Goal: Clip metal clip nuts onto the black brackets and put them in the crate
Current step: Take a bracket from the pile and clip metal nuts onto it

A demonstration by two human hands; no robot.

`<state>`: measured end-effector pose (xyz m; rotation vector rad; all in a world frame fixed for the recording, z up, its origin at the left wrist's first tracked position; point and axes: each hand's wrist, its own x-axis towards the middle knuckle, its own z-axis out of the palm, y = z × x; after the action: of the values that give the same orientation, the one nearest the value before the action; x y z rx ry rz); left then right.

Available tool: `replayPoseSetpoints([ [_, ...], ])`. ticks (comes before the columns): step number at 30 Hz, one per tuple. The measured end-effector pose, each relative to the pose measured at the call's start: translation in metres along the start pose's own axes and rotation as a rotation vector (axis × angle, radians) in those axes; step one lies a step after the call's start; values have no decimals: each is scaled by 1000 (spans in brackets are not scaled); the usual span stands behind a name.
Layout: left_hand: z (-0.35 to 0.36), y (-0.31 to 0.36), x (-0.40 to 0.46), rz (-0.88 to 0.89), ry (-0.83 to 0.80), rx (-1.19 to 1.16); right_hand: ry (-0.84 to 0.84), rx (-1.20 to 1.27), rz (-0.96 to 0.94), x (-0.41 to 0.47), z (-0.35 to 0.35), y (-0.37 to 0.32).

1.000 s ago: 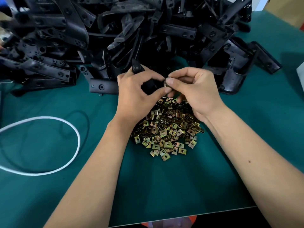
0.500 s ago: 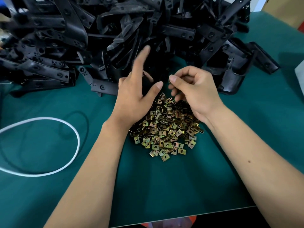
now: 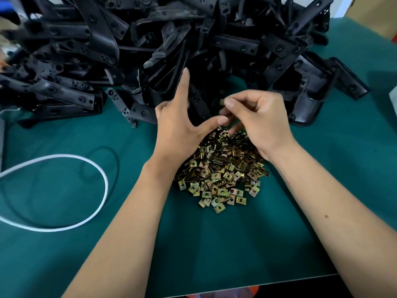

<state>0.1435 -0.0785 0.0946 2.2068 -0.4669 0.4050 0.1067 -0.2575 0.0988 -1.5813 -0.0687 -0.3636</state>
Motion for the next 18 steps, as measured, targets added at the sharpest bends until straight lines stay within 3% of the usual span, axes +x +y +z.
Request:
replayPoseSetpoints([
  [7, 9, -2, -3, 98, -13, -132, -15, 11, 4, -2, 2, -1],
  [18, 10, 2, -5, 93, -69, -69, 63, 4, 4, 2, 0, 1],
])
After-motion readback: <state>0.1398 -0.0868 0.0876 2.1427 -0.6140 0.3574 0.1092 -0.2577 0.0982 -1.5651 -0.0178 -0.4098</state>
